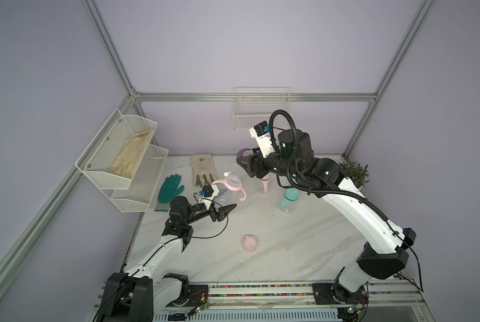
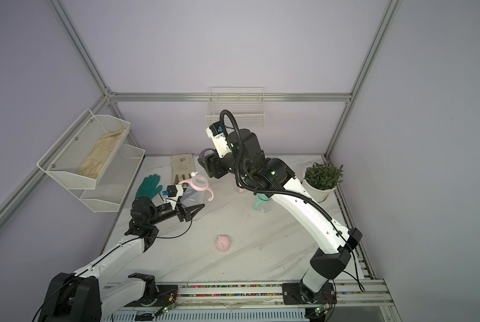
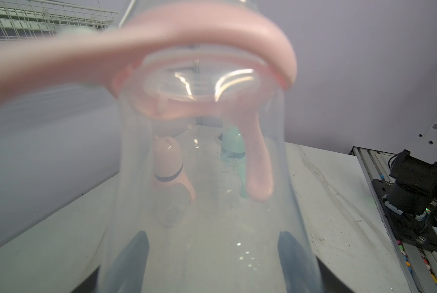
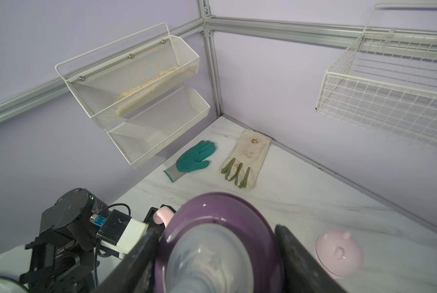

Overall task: Assemble the baby bottles
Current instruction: Close the nipple on the baby bottle.

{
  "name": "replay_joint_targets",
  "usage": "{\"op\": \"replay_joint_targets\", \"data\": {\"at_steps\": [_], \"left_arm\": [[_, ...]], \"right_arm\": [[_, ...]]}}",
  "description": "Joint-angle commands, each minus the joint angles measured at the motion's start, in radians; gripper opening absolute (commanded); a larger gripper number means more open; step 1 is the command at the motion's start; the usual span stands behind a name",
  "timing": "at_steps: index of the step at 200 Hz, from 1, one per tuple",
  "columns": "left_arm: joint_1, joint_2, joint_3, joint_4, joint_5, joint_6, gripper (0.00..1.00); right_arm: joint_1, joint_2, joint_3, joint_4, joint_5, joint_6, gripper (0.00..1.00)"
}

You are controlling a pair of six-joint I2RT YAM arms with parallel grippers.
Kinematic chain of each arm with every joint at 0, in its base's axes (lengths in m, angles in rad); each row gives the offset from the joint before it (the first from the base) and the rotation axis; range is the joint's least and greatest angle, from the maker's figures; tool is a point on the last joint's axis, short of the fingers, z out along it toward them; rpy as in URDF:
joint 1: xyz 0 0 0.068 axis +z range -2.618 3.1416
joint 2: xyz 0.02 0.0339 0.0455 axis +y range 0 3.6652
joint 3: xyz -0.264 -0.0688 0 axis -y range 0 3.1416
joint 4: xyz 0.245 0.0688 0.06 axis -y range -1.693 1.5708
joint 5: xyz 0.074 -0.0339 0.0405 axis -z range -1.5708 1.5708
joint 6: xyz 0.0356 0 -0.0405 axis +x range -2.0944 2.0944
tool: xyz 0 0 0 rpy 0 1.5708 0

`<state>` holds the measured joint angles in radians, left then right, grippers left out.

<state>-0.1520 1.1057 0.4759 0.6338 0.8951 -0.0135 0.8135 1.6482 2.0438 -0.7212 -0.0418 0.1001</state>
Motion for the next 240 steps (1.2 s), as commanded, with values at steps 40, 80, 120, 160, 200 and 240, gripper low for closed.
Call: {"op": "replay_joint_targets", "data": {"at_steps": [40, 80, 120, 160, 200, 240], "left_arm": [[-0.021, 0.037, 0.026, 0.023, 0.014, 0.04, 0.0], [-0.045, 0.053, 0.034, 0.02, 0.013, 0.04, 0.0], [-0.054, 0.072, 0.046, 0.014, 0.011, 0.046, 0.0], [-0.057, 0.08, 0.046, 0.01, 0.002, 0.054, 0.0], [-0.058, 0.082, 0.046, 0.009, -0.004, 0.057, 0.0], [-0.06, 0.092, 0.05, 0.007, 0.004, 0.056, 0.0]], "right_arm": [[0.001, -0.031, -0.01, 0.029, -0.03, -0.004, 0.43], [0.001, -0.045, -0.017, 0.032, -0.042, -0.005, 0.43], [0.002, -0.057, -0.035, 0.053, -0.067, 0.006, 0.43], [0.002, -0.063, -0.024, 0.048, -0.07, 0.0, 0.43], [0.002, -0.066, -0.024, 0.048, -0.072, -0.001, 0.42], [0.002, -0.064, -0.031, 0.054, -0.083, 0.001, 0.42]]}}
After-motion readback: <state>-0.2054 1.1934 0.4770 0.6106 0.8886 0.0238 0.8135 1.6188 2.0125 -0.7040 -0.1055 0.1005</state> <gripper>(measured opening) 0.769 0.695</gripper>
